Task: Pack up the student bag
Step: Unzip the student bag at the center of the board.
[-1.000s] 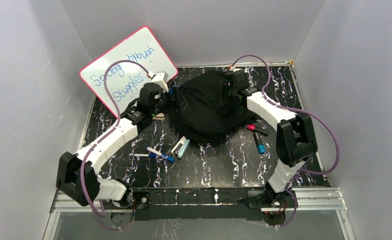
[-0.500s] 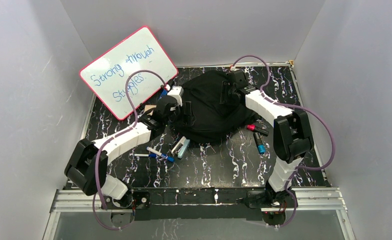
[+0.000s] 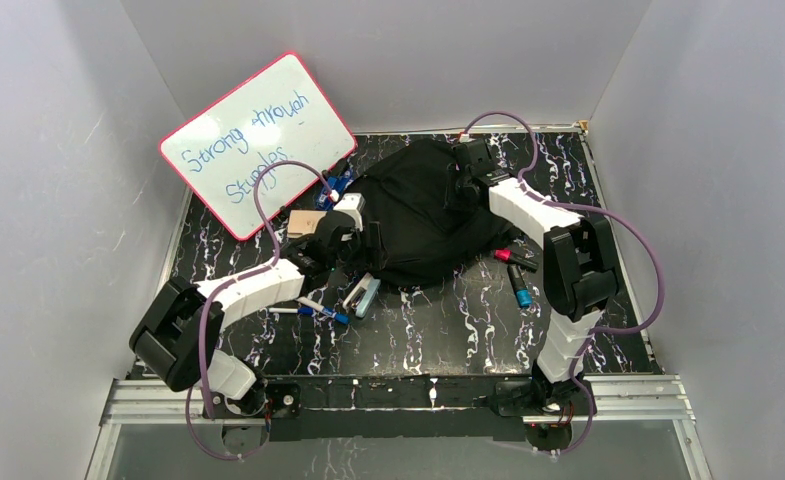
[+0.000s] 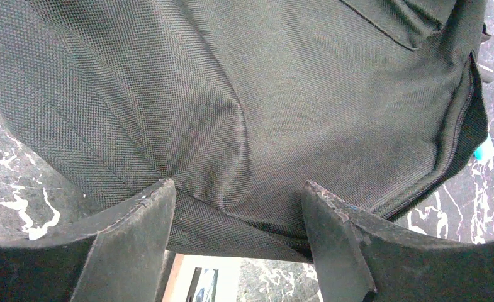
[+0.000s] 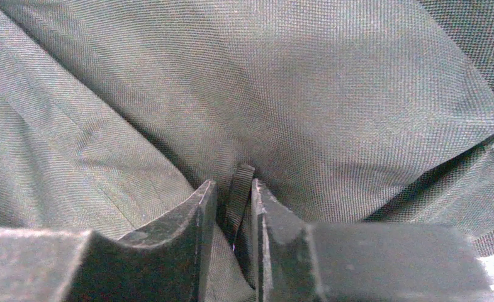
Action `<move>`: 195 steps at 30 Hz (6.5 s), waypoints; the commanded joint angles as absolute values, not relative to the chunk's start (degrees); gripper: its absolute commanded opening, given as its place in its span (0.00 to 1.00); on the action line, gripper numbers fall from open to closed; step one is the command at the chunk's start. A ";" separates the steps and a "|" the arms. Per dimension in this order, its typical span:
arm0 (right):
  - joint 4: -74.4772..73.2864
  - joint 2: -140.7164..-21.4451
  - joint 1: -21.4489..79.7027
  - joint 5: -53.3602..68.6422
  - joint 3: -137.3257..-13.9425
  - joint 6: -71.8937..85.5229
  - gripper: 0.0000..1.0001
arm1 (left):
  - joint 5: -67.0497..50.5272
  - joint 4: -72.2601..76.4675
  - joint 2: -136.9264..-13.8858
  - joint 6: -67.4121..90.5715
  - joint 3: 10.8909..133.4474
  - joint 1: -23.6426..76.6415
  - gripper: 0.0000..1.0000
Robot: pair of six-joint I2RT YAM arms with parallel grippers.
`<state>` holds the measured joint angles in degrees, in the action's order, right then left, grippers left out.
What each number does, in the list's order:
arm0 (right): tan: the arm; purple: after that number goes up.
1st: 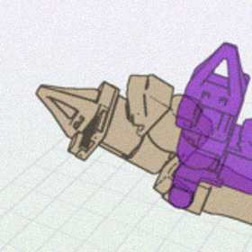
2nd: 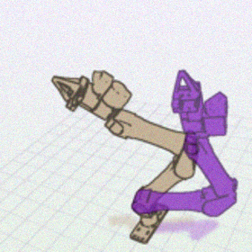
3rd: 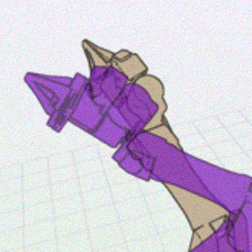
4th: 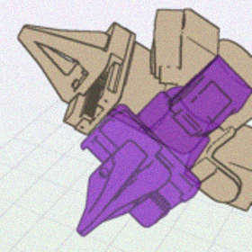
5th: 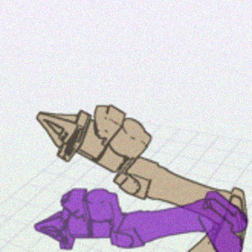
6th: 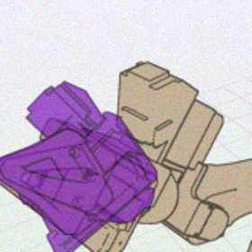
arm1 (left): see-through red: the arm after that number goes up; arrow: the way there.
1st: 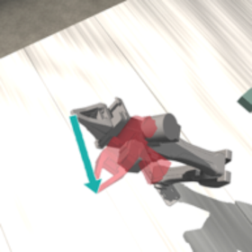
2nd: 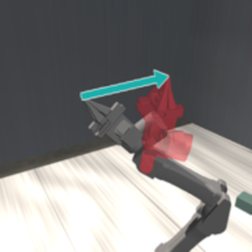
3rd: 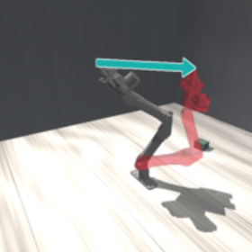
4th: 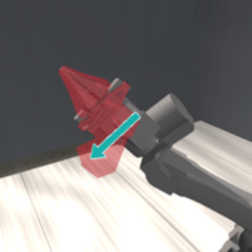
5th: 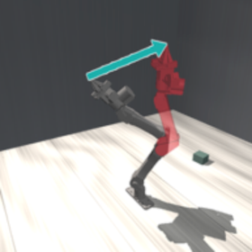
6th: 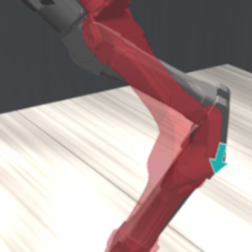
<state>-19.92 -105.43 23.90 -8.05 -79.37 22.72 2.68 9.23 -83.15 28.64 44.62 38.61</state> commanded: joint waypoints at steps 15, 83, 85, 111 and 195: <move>-9.54 -104.82 23.70 5.62 -81.32 23.03 0.00 | 1.92 8.53 -83.47 29.18 43.43 41.68 0.71; 3.19 -90.95 25.33 12.02 -75.14 13.91 0.46 | 8.92 2.40 -74.51 21.94 55.14 38.23 0.73; 0.37 -88.60 25.24 8.68 -73.44 13.76 0.48 | 5.99 2.45 -76.29 22.22 57.52 35.72 0.73; -7.99 -69.29 24.79 2.62 -50.83 25.65 0.59 | -18.66 -7.11 -114.96 -5.18 99.83 31.46 0.74; 15.36 -95.90 24.41 16.70 -61.61 -10.22 0.57 | -16.92 -1.78 -117.50 7.63 102.15 31.29 0.00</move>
